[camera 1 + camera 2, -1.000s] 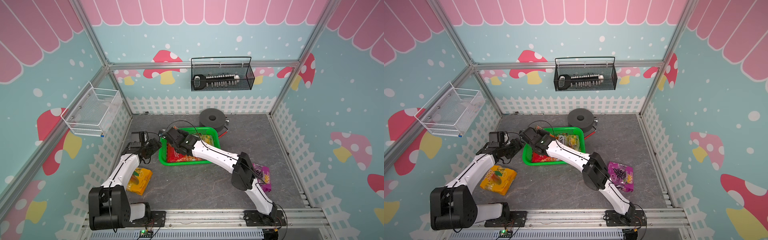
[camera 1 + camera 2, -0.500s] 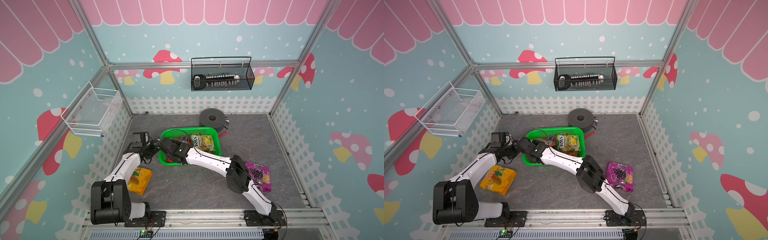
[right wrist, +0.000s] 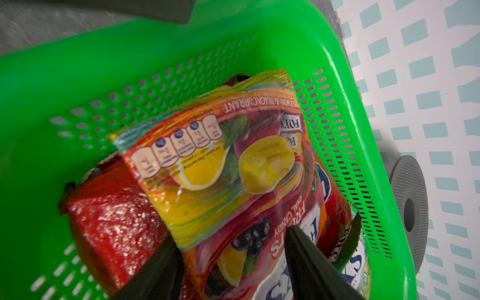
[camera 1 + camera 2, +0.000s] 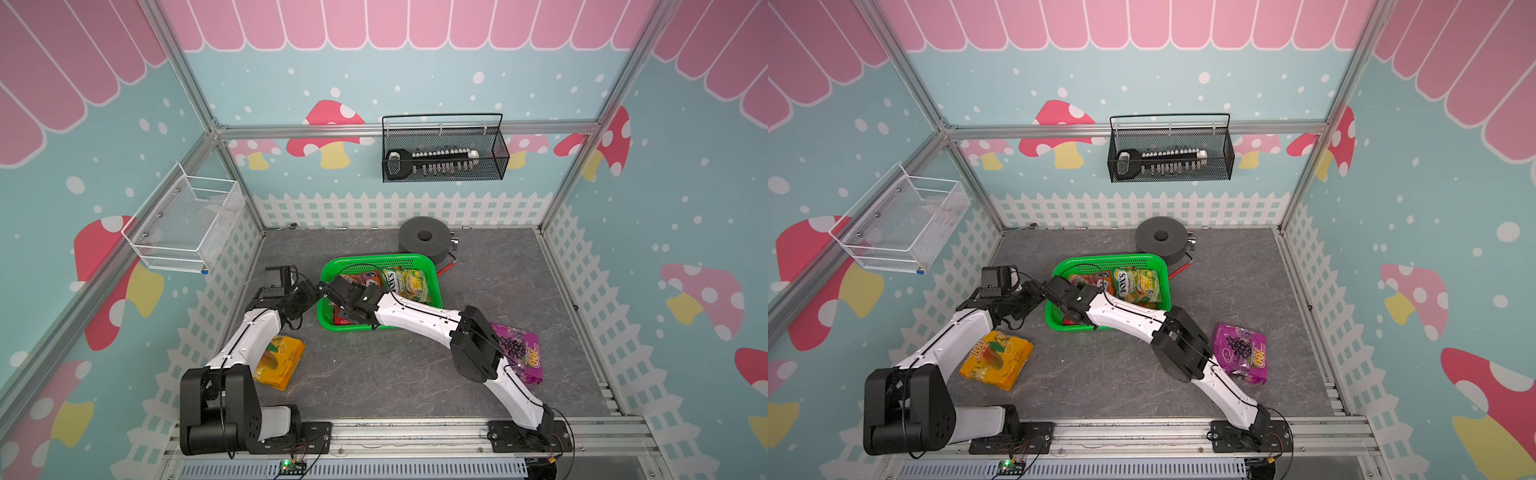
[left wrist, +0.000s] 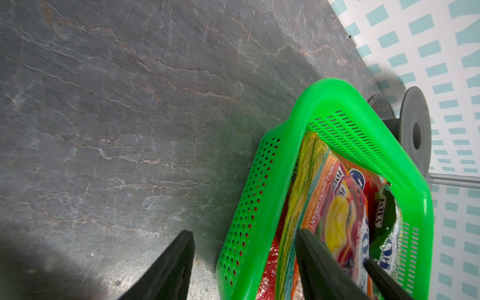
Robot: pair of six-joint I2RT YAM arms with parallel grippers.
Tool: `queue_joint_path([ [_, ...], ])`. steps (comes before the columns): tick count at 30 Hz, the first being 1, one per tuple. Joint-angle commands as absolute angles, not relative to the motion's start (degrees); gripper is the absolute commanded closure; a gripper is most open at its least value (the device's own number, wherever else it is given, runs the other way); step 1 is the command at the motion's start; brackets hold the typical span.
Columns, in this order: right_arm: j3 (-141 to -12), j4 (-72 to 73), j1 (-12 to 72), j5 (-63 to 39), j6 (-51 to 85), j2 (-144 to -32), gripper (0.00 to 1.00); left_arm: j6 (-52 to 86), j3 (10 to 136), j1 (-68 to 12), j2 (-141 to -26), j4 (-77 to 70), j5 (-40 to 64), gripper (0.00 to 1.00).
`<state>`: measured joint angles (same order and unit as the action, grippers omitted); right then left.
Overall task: Put the candies in the basket
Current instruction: Place the candy in the basket.
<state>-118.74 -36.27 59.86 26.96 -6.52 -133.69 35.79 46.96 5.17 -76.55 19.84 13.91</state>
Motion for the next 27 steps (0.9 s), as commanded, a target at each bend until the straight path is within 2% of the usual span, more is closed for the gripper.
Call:
queue_joint_path([
  [1,-119.0,-35.8,58.5,27.3,-9.6,-135.3,0.34,35.8,47.2,5.3,-75.6,18.7,14.1,0.34],
  [9,-117.0,-31.2,57.3,23.9,-12.6,-134.6,0.31,35.3,46.4,5.3,-75.0,18.6,13.6,0.34],
  [19,-117.4,-29.3,57.3,10.1,-6.7,-131.3,0.26,34.7,47.3,5.3,-73.2,18.8,11.4,0.32],
  [27,-113.7,-29.1,57.3,6.8,-3.3,-125.3,0.25,33.4,47.2,5.3,-71.3,20.0,9.3,0.31],
])
